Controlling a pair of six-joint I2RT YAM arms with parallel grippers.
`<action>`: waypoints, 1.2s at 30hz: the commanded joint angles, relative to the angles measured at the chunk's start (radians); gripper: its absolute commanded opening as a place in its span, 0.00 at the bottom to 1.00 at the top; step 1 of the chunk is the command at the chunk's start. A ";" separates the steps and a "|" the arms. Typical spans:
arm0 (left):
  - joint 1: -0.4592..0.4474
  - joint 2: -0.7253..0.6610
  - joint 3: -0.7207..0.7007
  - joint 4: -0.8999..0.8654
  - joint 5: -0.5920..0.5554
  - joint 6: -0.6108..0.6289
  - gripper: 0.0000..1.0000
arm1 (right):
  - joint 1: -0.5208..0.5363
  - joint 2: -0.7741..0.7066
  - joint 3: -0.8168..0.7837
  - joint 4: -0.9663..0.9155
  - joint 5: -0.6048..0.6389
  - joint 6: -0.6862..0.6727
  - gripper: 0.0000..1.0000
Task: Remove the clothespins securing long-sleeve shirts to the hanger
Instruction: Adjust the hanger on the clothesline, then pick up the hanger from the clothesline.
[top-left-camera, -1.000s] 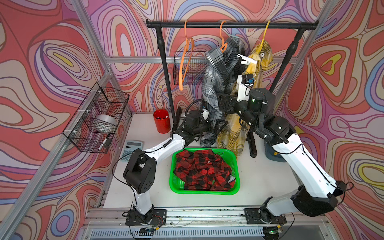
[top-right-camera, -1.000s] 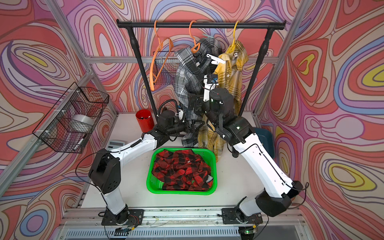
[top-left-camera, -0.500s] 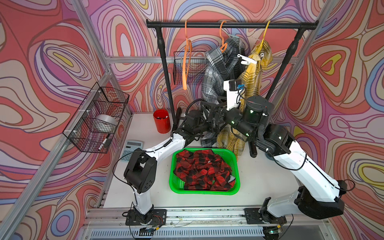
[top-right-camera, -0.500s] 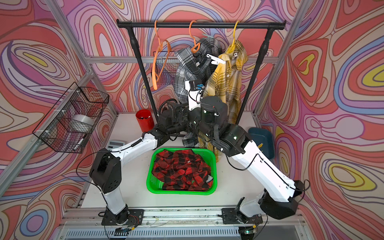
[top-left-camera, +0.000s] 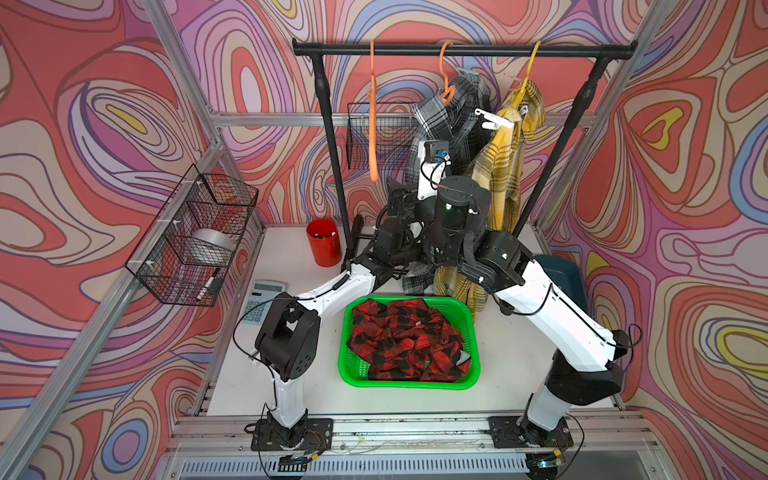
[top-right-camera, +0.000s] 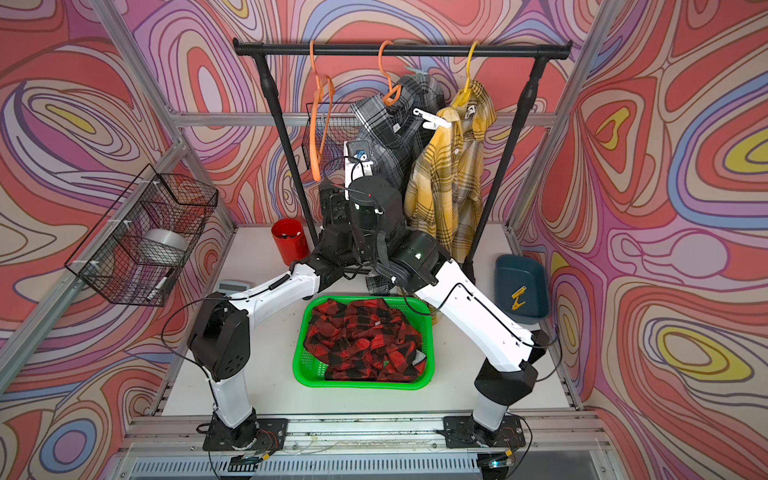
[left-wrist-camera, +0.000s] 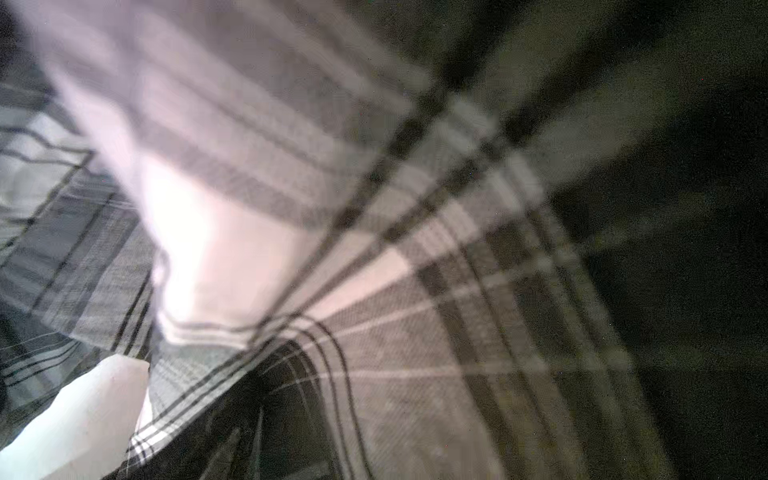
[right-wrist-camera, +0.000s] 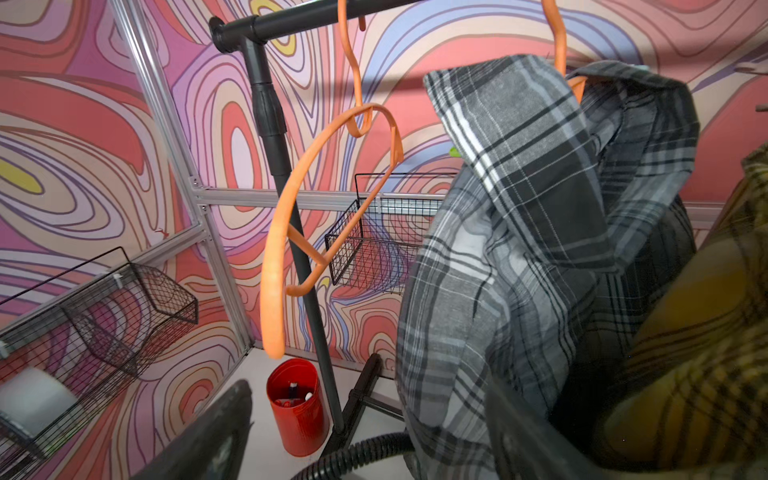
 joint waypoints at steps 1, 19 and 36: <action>-0.020 0.030 0.050 -0.029 0.020 0.033 0.96 | 0.004 0.016 0.060 0.019 0.106 -0.063 0.87; -0.027 0.068 0.064 -0.053 0.023 0.036 0.96 | -0.157 0.117 0.169 -0.101 0.035 0.008 0.76; -0.031 0.089 0.060 -0.072 0.010 0.042 0.96 | -0.195 0.102 0.165 -0.102 0.079 -0.040 0.54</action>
